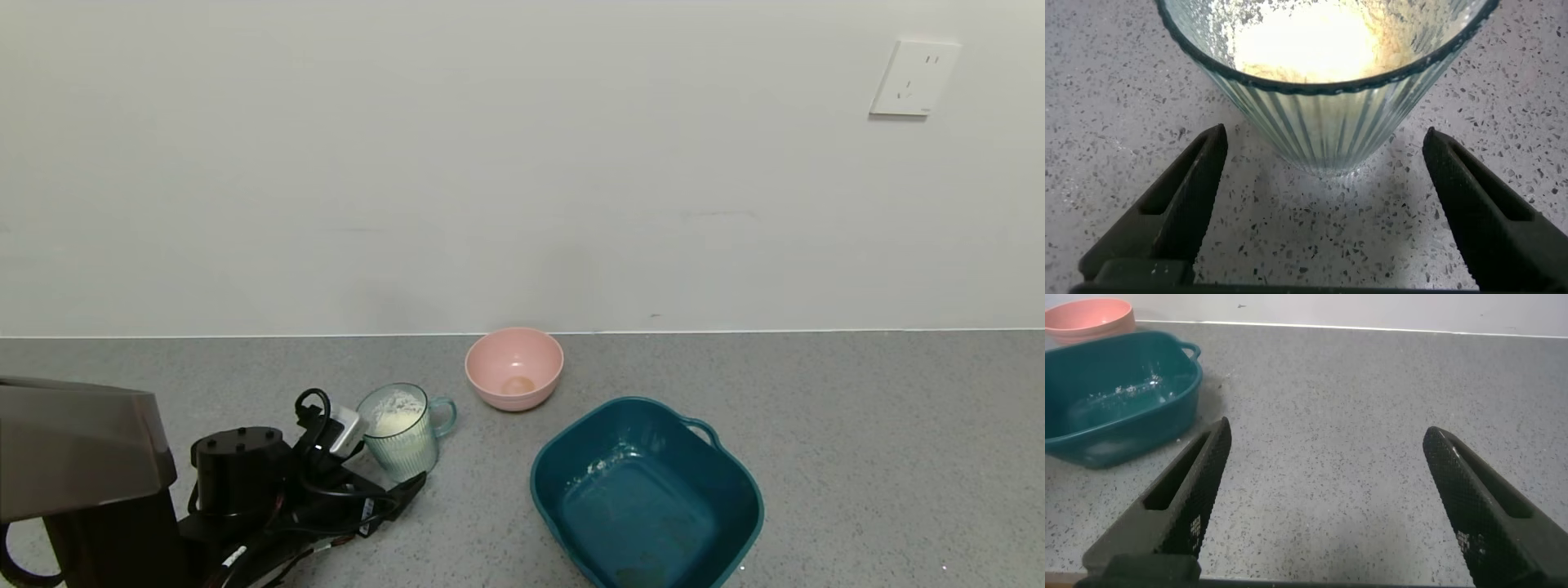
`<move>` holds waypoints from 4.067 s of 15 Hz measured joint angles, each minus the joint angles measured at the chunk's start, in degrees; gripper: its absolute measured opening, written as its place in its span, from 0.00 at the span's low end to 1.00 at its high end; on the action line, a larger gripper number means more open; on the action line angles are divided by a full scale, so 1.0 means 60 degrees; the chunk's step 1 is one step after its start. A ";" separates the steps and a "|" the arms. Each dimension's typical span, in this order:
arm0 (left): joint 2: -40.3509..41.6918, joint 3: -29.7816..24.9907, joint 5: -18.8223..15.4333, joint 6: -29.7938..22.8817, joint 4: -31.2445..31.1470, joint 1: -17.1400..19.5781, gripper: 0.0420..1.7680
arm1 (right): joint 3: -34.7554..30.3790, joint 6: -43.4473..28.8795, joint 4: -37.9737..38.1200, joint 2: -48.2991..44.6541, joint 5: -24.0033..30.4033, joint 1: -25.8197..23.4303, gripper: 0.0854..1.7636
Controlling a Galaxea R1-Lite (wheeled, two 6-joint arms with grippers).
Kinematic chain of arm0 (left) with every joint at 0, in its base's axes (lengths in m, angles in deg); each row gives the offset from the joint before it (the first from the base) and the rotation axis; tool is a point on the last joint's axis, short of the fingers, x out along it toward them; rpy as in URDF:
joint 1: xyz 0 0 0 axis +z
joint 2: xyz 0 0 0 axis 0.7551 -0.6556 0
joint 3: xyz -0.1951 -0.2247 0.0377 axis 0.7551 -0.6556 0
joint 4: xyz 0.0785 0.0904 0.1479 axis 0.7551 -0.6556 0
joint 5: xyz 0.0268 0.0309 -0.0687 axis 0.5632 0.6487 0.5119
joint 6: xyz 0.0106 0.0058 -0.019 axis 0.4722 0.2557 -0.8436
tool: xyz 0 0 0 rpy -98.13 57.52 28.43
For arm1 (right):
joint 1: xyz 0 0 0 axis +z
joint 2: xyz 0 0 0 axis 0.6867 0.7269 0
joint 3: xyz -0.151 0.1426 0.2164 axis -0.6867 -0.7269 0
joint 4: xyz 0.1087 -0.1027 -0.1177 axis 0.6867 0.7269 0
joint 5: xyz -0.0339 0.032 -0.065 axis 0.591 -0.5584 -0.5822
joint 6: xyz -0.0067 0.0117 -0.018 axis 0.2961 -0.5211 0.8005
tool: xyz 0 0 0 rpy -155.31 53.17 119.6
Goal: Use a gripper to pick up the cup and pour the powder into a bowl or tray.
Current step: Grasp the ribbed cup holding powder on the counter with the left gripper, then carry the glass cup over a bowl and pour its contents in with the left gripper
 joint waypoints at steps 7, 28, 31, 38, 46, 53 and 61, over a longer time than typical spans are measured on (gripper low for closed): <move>-0.0116 0.0335 -0.0028 -0.0463 0.0069 -0.0012 0.97 | 0.0000 0.0000 0.0004 0.0000 0.0004 0.0000 0.97; -0.0969 0.0644 0.0000 -0.1199 0.1219 -0.0102 0.97 | 0.0000 0.0000 0.0004 0.0000 0.0008 0.0000 0.97; -0.0977 0.0699 0.0014 -0.1221 0.1205 -0.0102 0.76 | 0.0000 -0.0004 0.0004 0.0000 0.0000 0.0000 0.97; -0.0914 0.0699 -0.0014 -0.1195 0.1217 -0.0102 0.71 | 0.0000 0.0000 0.0000 0.0000 0.0004 0.0000 0.97; -0.0644 0.0711 0.0175 -0.1180 0.1223 -0.0102 0.70 | 0.0000 0.0000 0.0000 0.0000 0.0004 0.0000 0.97; -0.0345 0.0587 0.0486 -0.1081 0.1176 -0.0102 0.70 | 0.0000 -0.0004 0.0004 0.0000 0.0004 0.0000 0.97; 0.1676 0.1804 0.1355 -0.0289 -0.3527 -0.0030 0.70 | 0.0000 0.0000 0.0004 0.0000 0.0004 0.0000 0.97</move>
